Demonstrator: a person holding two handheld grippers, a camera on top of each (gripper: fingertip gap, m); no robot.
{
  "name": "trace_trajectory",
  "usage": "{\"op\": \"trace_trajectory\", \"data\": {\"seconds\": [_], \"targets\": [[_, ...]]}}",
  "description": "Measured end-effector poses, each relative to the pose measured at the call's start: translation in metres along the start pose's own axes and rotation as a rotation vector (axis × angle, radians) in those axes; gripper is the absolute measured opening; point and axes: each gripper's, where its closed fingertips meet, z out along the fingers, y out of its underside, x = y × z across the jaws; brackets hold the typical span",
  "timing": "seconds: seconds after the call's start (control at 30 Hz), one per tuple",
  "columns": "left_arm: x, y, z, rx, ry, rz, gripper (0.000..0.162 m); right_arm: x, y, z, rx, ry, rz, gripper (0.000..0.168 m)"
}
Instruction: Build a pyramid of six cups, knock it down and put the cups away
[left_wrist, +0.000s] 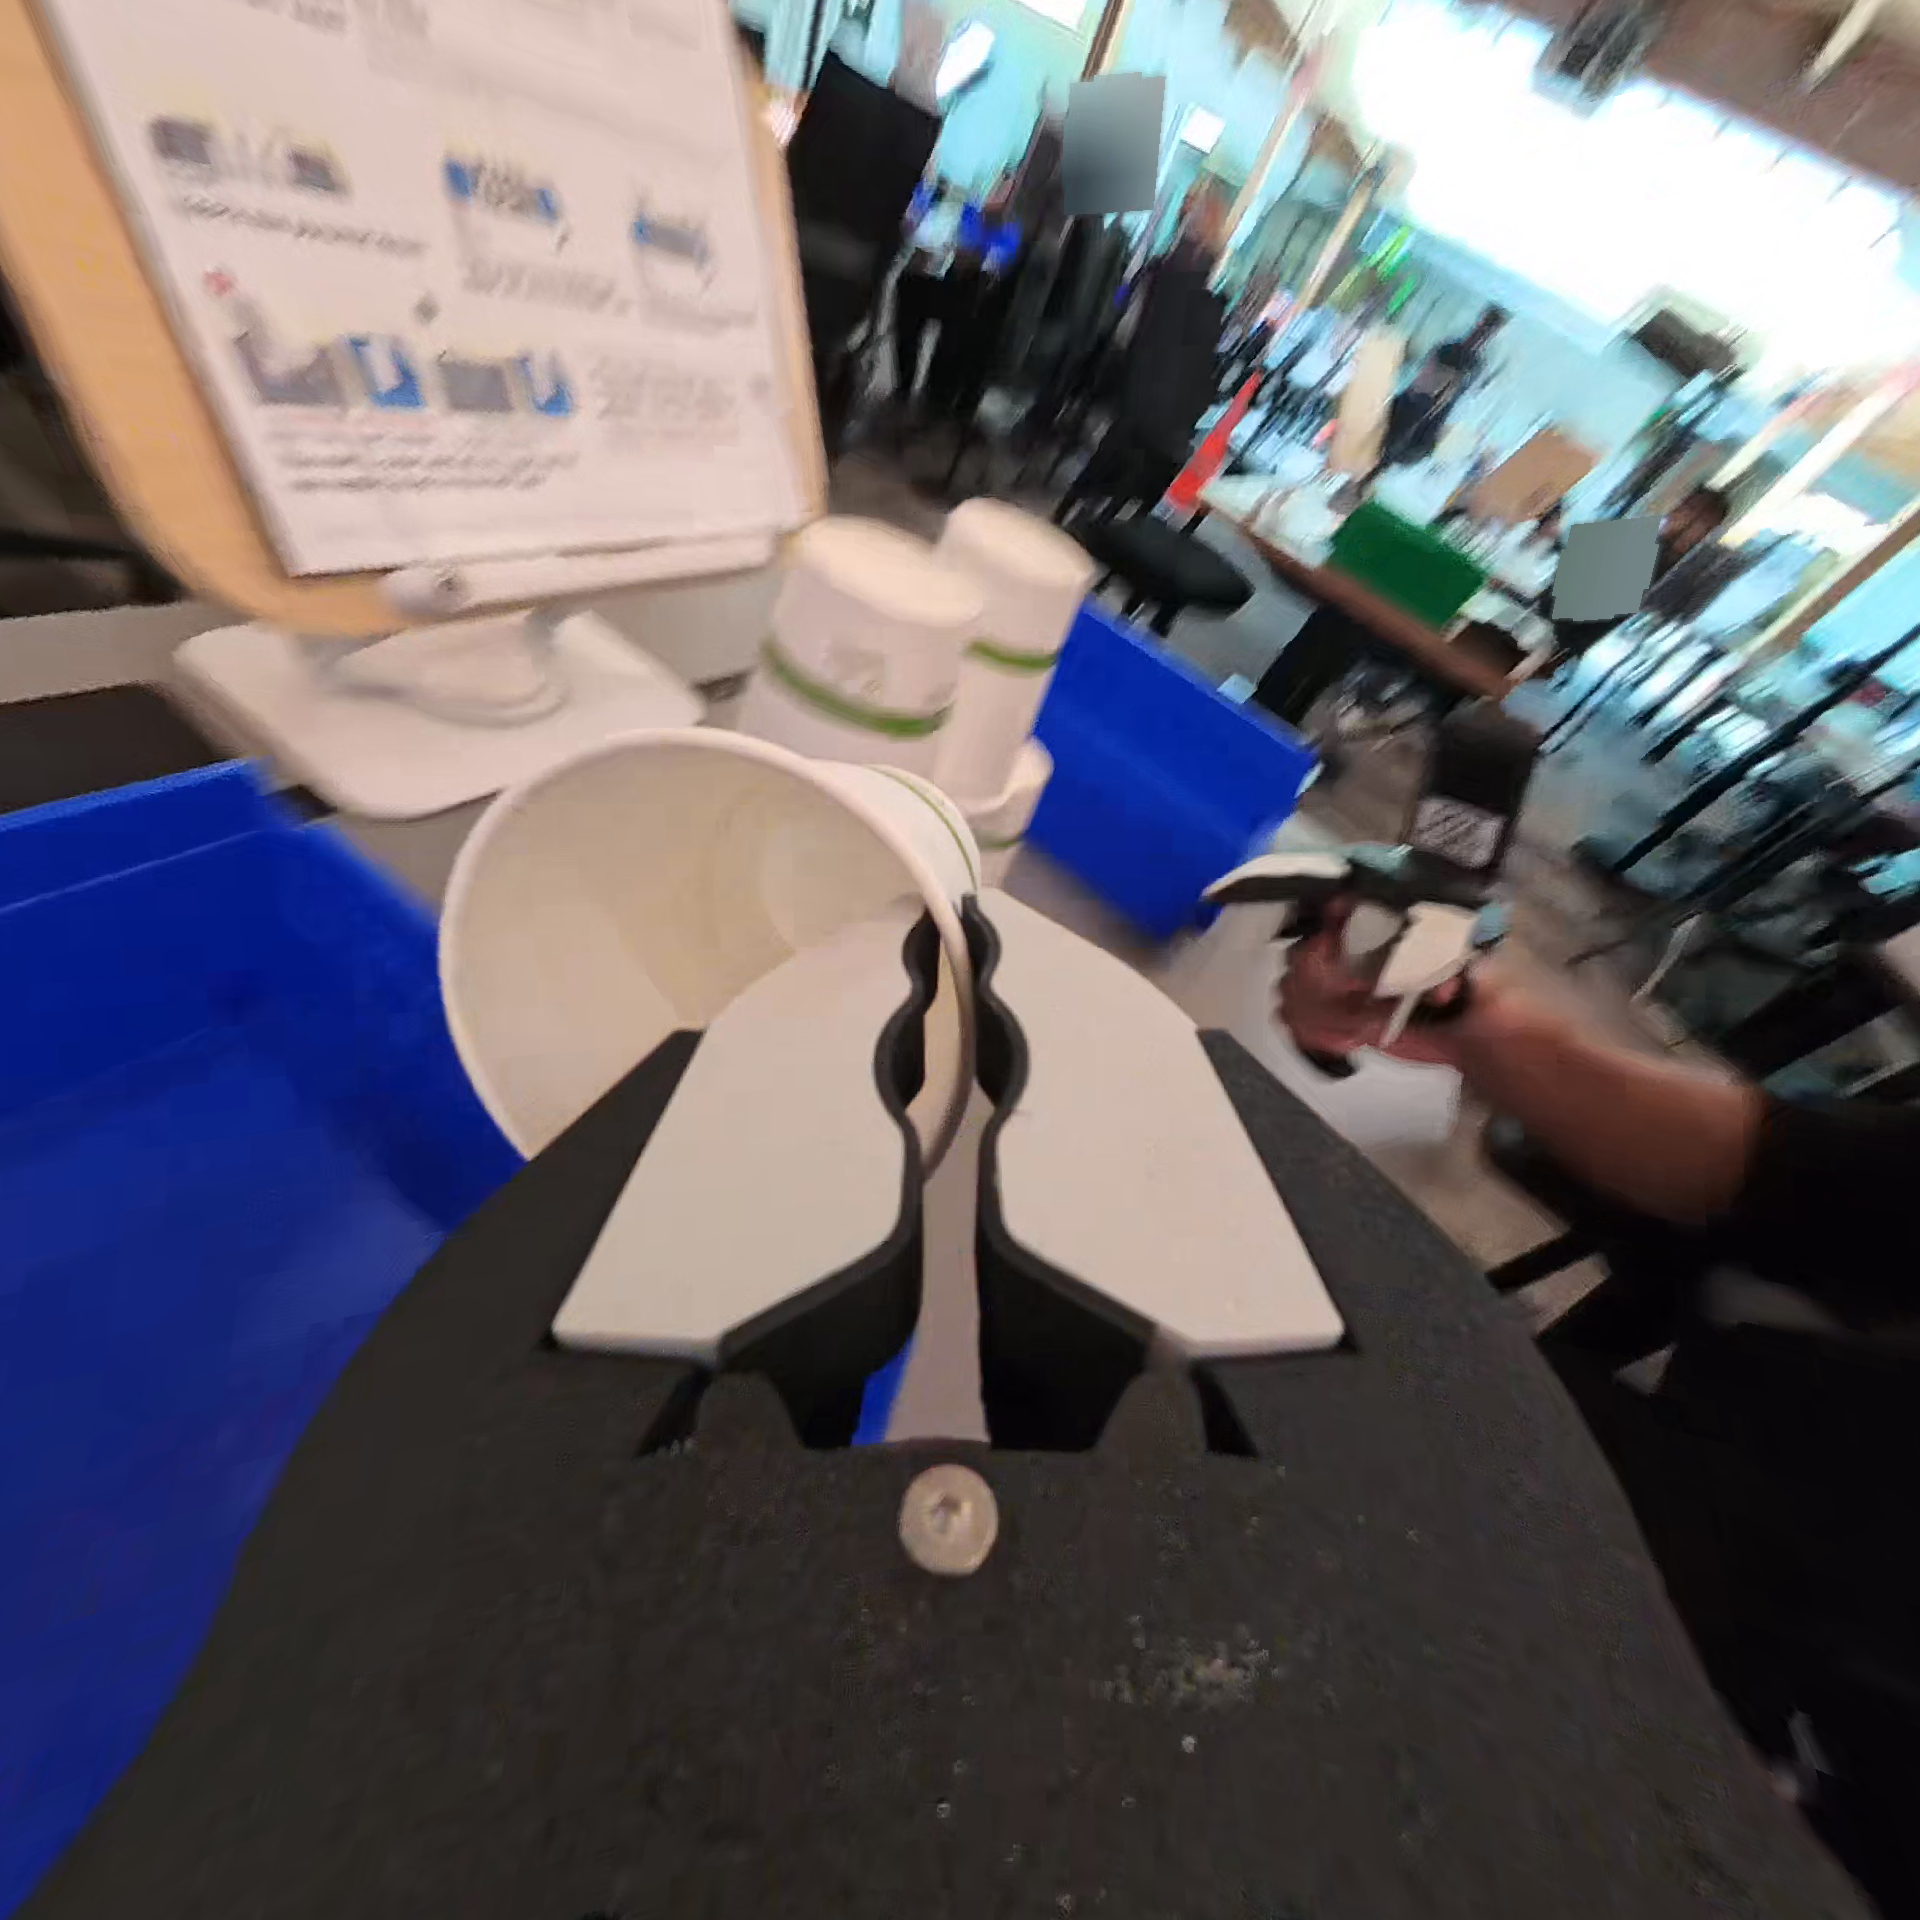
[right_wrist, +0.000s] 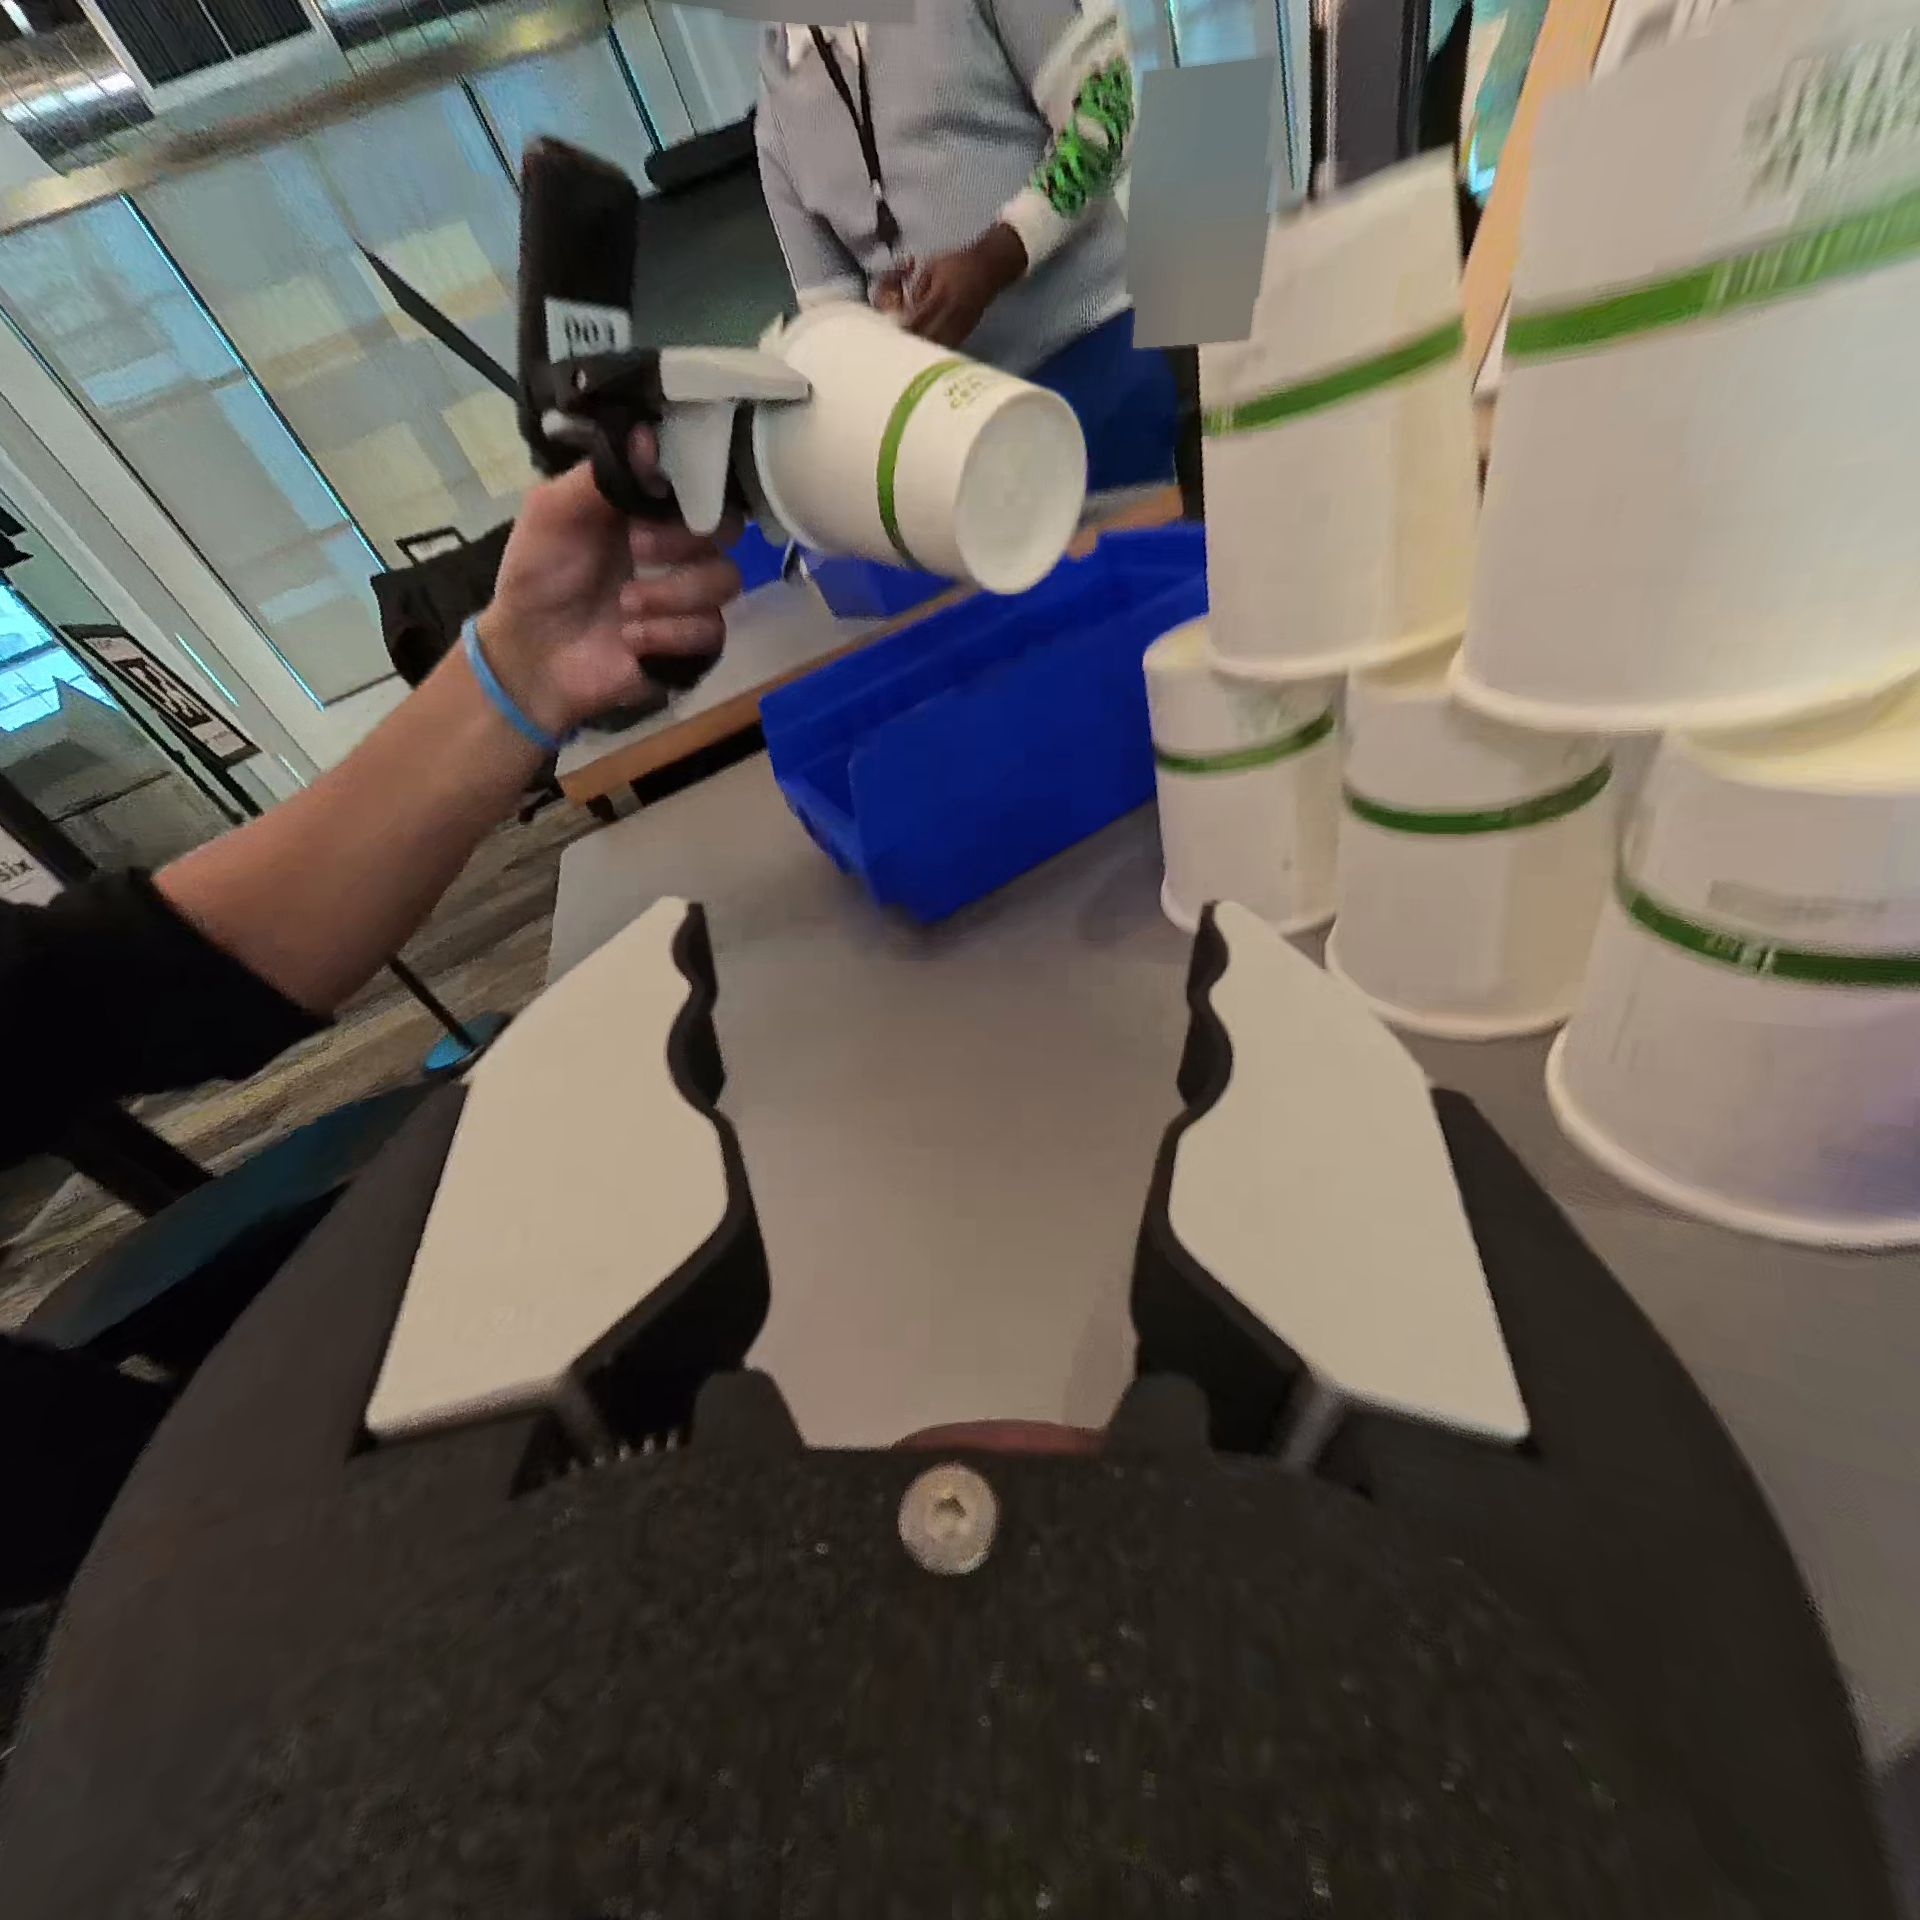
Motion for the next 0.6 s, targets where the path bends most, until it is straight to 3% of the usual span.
{"op": "trace_trajectory", "data": {"seconds": [0.13,0.3,0.37,0.47,0.5,0.6], "targets": [[0.075,-0.005,0.052,0.112,0.234,-0.056,0.003,-0.002,-0.043,0.012,0.075,-0.047,-0.085,0.094],[0.145,0.011,0.097,0.100,0.443,-0.075,0.003,-0.015,-0.072,0.021,0.075,-0.129,-0.129,0.102],[0.160,0.018,0.106,0.086,0.492,-0.076,0.003,-0.021,-0.069,0.018,0.040,-0.158,-0.159,0.086],[0.167,0.033,0.114,0.034,0.521,-0.092,0.003,-0.015,-0.063,0.008,0.005,-0.132,-0.172,0.082],[0.167,0.043,0.116,-0.011,0.519,-0.085,0.007,-0.013,-0.063,0.004,0.006,-0.119,-0.161,0.082],[0.150,0.067,0.120,-0.044,0.363,-0.059,0.062,0.006,-0.071,-0.009,-0.003,-0.042,-0.142,0.082]]}}
